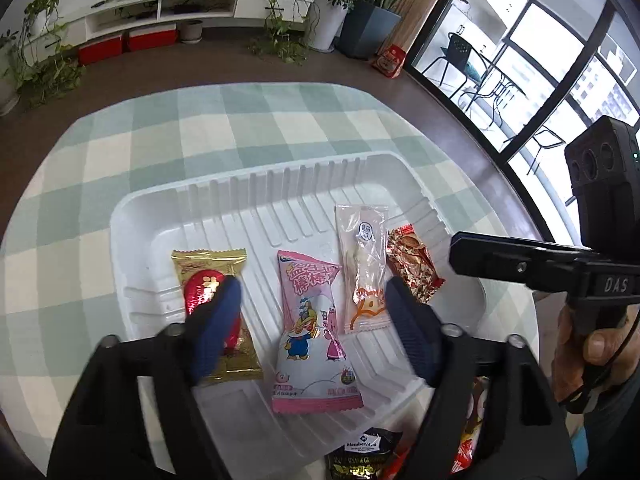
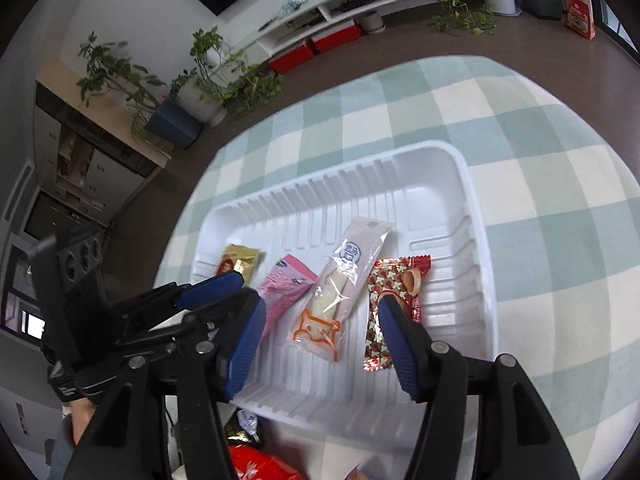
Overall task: Organize snacks
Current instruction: 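Open both tools to release the packets into the tray, then move both tools back toward the remaining snack pile, then grasp the blue Roll Cake packet with the left tool, then grasp the white-and-red bread packet with the right tool, then carry the blue packet and the white-red packet over the tray with both tools, then open both tools to drop the packets into the tray, then move both tools back toward the remaining snack pile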
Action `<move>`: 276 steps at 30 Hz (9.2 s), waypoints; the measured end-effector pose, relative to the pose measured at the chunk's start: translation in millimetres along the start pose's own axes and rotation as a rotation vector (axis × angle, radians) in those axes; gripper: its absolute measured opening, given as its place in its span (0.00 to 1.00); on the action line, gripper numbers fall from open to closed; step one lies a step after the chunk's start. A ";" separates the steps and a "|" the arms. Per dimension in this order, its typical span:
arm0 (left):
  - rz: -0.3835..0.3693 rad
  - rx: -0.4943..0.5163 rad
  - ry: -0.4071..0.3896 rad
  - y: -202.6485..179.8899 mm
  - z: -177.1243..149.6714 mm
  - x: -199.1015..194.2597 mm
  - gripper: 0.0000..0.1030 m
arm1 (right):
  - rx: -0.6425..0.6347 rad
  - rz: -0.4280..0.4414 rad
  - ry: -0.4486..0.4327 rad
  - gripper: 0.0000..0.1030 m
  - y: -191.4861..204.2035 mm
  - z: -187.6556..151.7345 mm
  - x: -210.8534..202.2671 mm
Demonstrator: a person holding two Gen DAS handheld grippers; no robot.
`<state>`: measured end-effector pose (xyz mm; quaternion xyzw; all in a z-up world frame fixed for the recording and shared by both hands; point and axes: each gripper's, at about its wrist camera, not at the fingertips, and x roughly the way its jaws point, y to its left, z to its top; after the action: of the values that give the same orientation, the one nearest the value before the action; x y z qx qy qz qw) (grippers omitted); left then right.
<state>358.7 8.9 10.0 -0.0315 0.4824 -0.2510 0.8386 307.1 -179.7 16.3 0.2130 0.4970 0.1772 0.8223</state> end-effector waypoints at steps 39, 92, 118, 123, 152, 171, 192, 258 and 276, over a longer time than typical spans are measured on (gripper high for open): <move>-0.077 -0.292 -0.252 -88.1 -312.1 -137.8 1.00 | 0.147 0.382 -0.193 1.00 -27.4 -263.8 -126.1; -0.029 -0.174 -0.125 -78.1 -251.4 -94.7 0.25 | -0.060 0.081 -0.113 0.80 -2.6 -276.3 -108.1; -0.095 -0.247 -0.143 -62.6 -293.1 -121.1 0.25 | -0.810 -0.243 0.073 0.71 80.5 -220.5 -26.6; -0.102 -0.254 -0.151 -61.2 -293.8 -122.1 0.25 | -0.881 -0.321 0.107 0.55 81.8 -227.4 -12.6; -0.130 -0.258 -0.155 -60.5 -294.9 -120.9 0.25 | -0.704 -0.130 0.078 0.20 73.6 -228.0 -39.0; -0.183 -0.249 -0.194 -56.8 -284.1 -139.4 0.25 | -0.383 0.126 0.002 0.20 36.1 -224.1 -85.5; -0.114 -0.154 -0.266 6.9 -135.8 -184.1 0.25 | -0.118 0.237 -0.227 0.20 -30.2 -113.2 -149.2; 0.057 -0.024 0.046 27.2 -1.8 20.9 0.56 | -0.143 0.028 0.030 0.47 10.1 -24.1 37.0; 0.063 0.006 -0.267 5.6 -66.9 -116.9 1.00 | -0.096 0.266 -0.254 0.97 14.4 -66.6 -104.9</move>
<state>257.9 79.3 65.5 -0.0467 0.3665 -0.2198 0.9029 200.0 -208.7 74.1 0.2582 0.3476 0.2794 0.8570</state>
